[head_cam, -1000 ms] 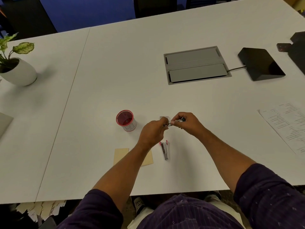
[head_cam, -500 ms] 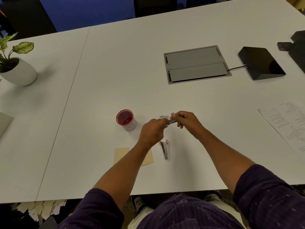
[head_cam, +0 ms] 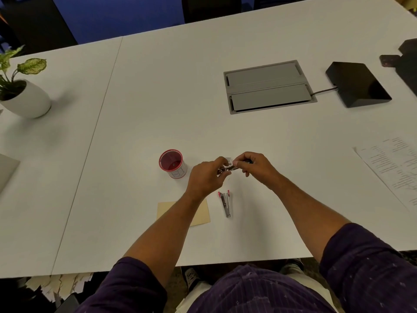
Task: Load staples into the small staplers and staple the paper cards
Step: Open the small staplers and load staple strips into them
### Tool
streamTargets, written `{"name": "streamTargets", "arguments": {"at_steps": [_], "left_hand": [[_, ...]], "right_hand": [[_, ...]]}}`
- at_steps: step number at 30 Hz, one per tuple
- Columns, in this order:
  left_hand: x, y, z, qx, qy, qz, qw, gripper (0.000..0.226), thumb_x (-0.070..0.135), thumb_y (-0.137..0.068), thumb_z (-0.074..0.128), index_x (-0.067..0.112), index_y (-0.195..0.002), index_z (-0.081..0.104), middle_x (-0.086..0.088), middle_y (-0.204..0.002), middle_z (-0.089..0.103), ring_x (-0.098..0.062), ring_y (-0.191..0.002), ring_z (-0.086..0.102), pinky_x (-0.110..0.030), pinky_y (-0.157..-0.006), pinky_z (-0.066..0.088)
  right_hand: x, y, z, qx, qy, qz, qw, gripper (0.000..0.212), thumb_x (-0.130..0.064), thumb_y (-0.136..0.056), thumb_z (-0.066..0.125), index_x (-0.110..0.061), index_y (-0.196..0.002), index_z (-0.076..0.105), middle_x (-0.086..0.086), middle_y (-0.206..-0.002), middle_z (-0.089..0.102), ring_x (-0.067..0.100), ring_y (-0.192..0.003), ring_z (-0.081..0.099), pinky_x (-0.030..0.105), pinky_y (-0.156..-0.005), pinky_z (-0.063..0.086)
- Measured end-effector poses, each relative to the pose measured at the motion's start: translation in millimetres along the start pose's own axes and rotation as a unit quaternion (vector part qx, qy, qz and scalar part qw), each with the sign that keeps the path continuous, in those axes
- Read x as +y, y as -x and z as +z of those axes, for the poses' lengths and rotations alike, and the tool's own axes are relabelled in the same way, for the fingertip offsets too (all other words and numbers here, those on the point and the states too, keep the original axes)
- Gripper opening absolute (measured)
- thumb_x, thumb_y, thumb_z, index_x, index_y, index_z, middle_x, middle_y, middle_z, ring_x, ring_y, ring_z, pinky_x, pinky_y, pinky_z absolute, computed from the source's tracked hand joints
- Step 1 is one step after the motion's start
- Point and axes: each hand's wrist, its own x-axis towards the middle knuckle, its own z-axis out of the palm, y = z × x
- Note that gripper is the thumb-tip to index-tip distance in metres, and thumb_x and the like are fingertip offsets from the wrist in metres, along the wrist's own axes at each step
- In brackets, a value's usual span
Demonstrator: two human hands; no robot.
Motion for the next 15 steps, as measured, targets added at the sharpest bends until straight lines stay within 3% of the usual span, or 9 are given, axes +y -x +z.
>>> {"name": "streamTargets", "arguments": {"at_steps": [6, 10, 15], "left_hand": [[2.7, -0.7, -1.7, -0.033, 0.013, 0.001, 0.999, 0.044, 0.042, -0.092, 0.066, 0.032, -0.131, 0.049, 0.007, -0.106, 0.076, -0.017, -0.087, 0.073, -0.03, -0.068, 0.058], [5.5, 0.3, -2.3, -0.036, 0.006, 0.046, 0.998, 0.053, 0.03, -0.098, 0.061, 0.037, -0.145, 0.039, 0.001, -0.11, 0.073, -0.021, -0.084, 0.069, -0.034, -0.066, 0.058], [7.4, 2.2, 1.9, -0.05, -0.033, 0.074, 0.996, 0.045, 0.025, -0.101, 0.054, 0.031, -0.145, 0.046, -0.004, -0.113, 0.069, -0.024, -0.08, 0.065, -0.037, -0.064, 0.058]], "right_hand": [[-2.6, 1.4, 0.1, 0.001, -0.016, -0.003, 1.0, 0.022, -0.036, -0.094, 0.072, -0.016, -0.1, 0.074, 0.0, -0.091, 0.075, 0.009, -0.072, 0.064, 0.023, -0.064, 0.054], [-1.9, -2.2, -3.8, -0.011, -0.111, 0.035, 0.993, 0.025, -0.013, -0.106, 0.049, -0.011, -0.1, 0.073, 0.006, -0.089, 0.073, 0.016, -0.069, 0.063, 0.027, -0.063, 0.052], [0.4, -5.3, -5.1, -0.011, -0.099, 0.046, 0.994, 0.027, 0.006, -0.097, 0.051, -0.009, -0.103, 0.073, 0.007, -0.087, 0.072, 0.017, -0.067, 0.065, 0.028, -0.063, 0.055]]}}
